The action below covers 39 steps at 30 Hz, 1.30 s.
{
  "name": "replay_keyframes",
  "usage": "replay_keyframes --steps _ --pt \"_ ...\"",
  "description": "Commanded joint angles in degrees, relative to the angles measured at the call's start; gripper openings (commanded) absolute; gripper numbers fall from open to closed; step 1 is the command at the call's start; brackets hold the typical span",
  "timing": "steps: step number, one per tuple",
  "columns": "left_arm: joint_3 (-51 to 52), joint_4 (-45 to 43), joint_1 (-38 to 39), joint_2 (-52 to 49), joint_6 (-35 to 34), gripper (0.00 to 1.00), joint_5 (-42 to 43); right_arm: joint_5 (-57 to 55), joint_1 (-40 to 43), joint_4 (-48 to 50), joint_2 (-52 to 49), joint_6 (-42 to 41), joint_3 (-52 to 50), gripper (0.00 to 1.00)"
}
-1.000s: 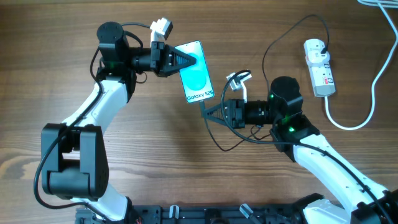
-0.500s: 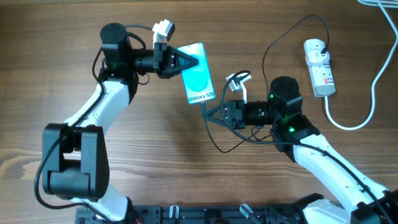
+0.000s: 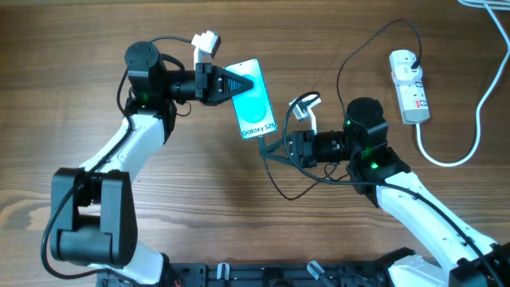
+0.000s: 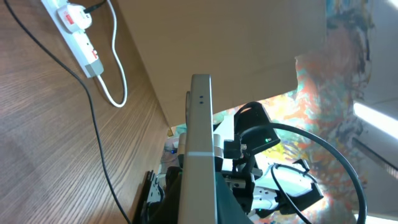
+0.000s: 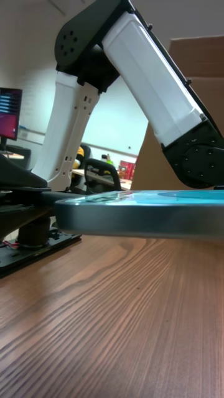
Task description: Plug charger to phone and switch on socket
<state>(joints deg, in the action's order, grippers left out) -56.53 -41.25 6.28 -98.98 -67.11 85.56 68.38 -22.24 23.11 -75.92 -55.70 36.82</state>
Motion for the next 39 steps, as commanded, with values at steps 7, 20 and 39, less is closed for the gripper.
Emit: replay_keyframes --steps 7,20,39 --pt "5.7 -1.51 3.37 3.74 2.49 0.04 4.87 -5.77 0.94 1.36 -0.28 1.88 3.43 0.04" --pt "7.87 -1.42 7.76 3.74 3.3 0.04 4.87 -5.27 0.94 1.29 -0.26 1.9 3.48 0.04" --pt "9.25 -1.46 2.27 3.34 7.78 0.04 4.87 -6.75 1.9 -8.0 -0.26 12.41 3.48 0.63"
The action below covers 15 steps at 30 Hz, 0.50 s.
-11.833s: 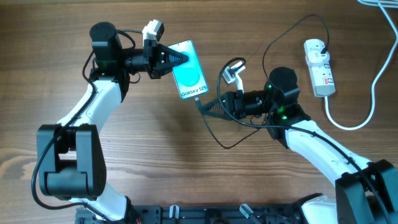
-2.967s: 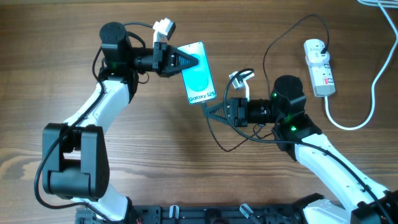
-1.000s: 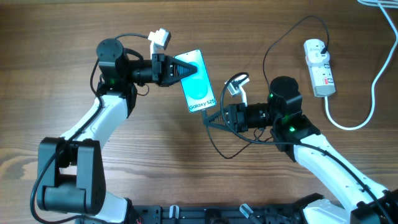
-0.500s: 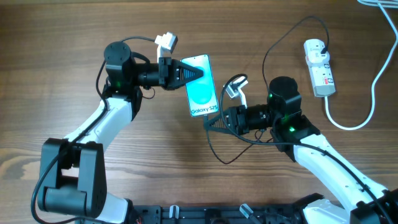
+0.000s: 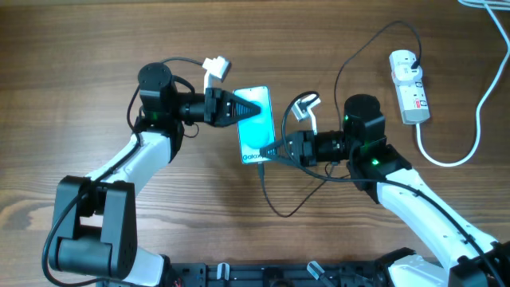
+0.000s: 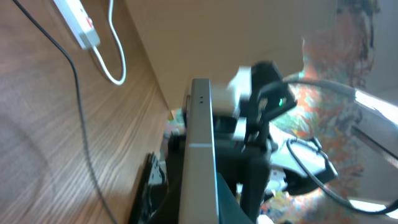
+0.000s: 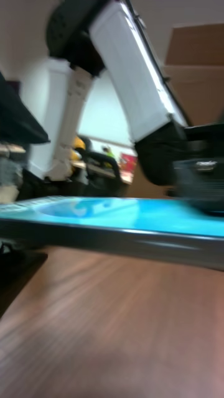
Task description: Plug charger to phone and switch on socket
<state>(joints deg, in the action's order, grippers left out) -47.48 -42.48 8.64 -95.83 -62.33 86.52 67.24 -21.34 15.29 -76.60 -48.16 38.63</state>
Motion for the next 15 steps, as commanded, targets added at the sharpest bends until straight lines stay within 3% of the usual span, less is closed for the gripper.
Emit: replay_keyframes --steps 1,9,13,15 --pt "0.17 -0.24 -0.09 0.2 2.99 0.04 3.89 -7.32 1.64 -0.44 0.42 5.53 1.64 0.66" --pt "0.11 -0.35 -0.09 0.2 3.43 0.03 3.87 -15.76 9.68 -4.39 0.7 10.51 1.66 0.82" --pt "-1.77 -0.46 -0.15 0.2 1.14 0.07 -0.46 -15.76 14.05 -4.44 3.15 10.47 1.66 0.85" --pt "-4.59 -0.44 -0.31 0.2 -0.5 0.04 -4.04 -15.21 15.85 -4.46 5.22 10.45 1.66 0.86"
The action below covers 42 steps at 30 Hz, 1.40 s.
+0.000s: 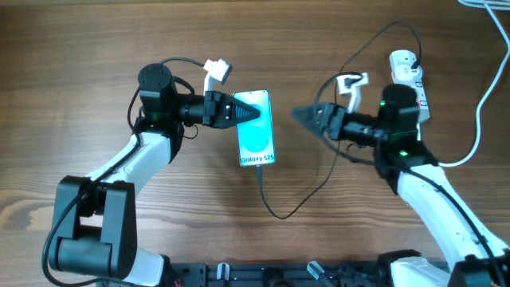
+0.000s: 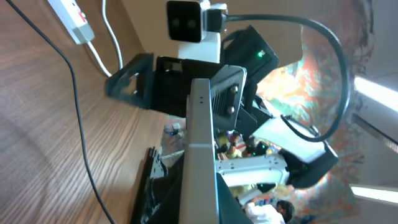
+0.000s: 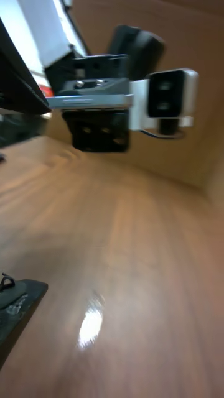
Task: Plug charger to phone and switch on socket
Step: 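Lower the phone with the left gripper onto the table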
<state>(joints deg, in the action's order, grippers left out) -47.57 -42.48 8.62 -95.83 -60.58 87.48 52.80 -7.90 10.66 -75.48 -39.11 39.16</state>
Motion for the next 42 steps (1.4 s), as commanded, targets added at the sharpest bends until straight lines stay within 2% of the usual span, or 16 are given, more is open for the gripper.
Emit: replay_keyframes --steps 1,5,13,20,24,28,32,33,36,37,39,42 --pt "-6.73 -0.44 -0.39 0.2 -3.23 0.04 -7.52 -0.39 3.32 0.07 5.57 1.38 1.14 0.86" --pt "-16.68 1.03 -0.48 0.2 -3.52 0.04 -12.31 -0.31 5.46 -3.06 11.93 1.49 1.14 0.87" --pt "-34.05 19.8 0.87 -2.47 3.39 0.04 -12.63 -3.76 9.05 -11.87 22.84 3.67 1.14 0.87" --pt "-36.3 26.51 2.43 -10.58 3.67 0.04 -13.29 -16.35 9.44 -29.97 29.38 7.85 1.14 0.88" --pt "-36.3 32.76 3.28 -15.39 7.41 0.04 -16.85 -19.76 9.42 -36.3 30.38 9.38 1.14 0.9" --pt "-36.3 47.17 4.61 -16.65 18.14 0.04 -22.88 -22.21 9.42 -38.93 30.34 9.42 1.14 0.9" --pt "-36.3 66.99 5.53 -16.68 38.1 0.04 -24.81 -22.75 9.42 -39.8 30.34 10.62 1.14 0.9" --pt "-36.3 70.66 5.53 -16.68 41.13 0.04 -26.47 -23.21 9.42 -40.26 30.34 10.62 1.14 0.9" --pt "-36.3 80.28 5.53 -16.68 49.79 0.04 -35.01 -24.13 9.42 -42.12 30.34 10.62 1.14 0.9" --pt "-36.28 85.18 5.68 -16.74 55.93 0.04 -39.95 -24.92 9.42 -43.43 30.34 10.67 1.14 0.9" --pt "-36.28 88.94 6.25 -16.96 63.3 0.04 -41.0 -26.21 9.42 -44.72 30.34 10.69 1.14 0.91" --pt "-36.28 89.83 7.15 -17.46 68.32 0.04 -42.23 -26.67 9.42 -45.29 30.34 10.62 1.11 0.91"
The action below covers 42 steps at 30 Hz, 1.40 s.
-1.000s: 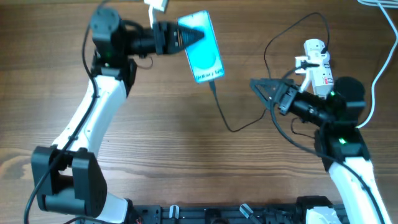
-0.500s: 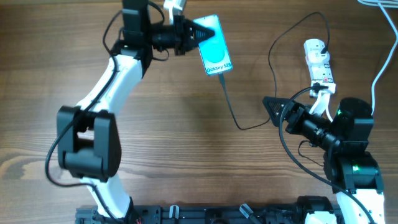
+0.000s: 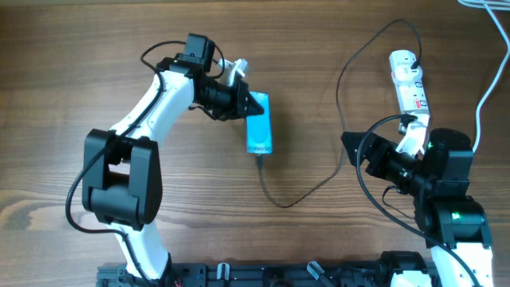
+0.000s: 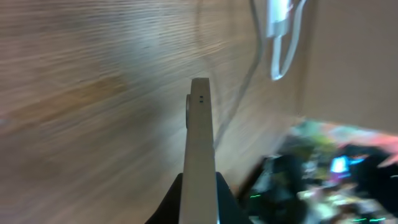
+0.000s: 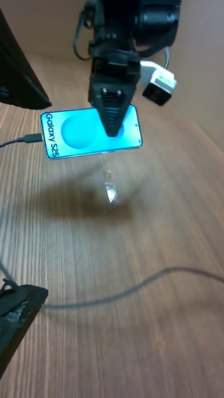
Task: Plug charger to phone and switch on socket
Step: 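Lower the phone with the left gripper onto the table, then open the left gripper and release the phone flat on the table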
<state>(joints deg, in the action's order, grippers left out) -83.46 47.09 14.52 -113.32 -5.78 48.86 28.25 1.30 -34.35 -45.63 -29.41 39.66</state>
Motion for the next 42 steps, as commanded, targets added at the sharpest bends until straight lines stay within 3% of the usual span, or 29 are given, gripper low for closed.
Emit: replay_keyframes --steps 1,10,14,30,36,42 --pt "-0.39 0.02 1.36 -0.46 14.97 0.04 -3.8 -2.12 0.22 -0.52 0.48 0.9 0.61 0.91" --pt "-0.39 -3.19 1.18 -10.49 13.51 0.04 -2.89 -4.33 0.22 -3.69 0.48 0.96 0.61 0.91" --pt "-0.39 -6.56 0.0 -12.9 12.39 0.04 2.8 -4.76 0.22 -4.42 0.48 0.94 0.61 0.91" --pt "0.0 -9.94 -1.62 -13.16 8.28 0.15 -8.5 -6.47 0.22 -5.84 -1.99 0.79 0.61 0.95" --pt "0.0 -10.75 -1.51 -14.03 8.17 0.15 -8.46 -6.45 0.22 -5.81 -4.07 0.76 0.61 0.95" --pt "0.0 -10.93 -1.51 -18.69 3.82 0.14 -7.21 -6.47 0.22 -5.86 -5.18 0.83 0.61 0.95"
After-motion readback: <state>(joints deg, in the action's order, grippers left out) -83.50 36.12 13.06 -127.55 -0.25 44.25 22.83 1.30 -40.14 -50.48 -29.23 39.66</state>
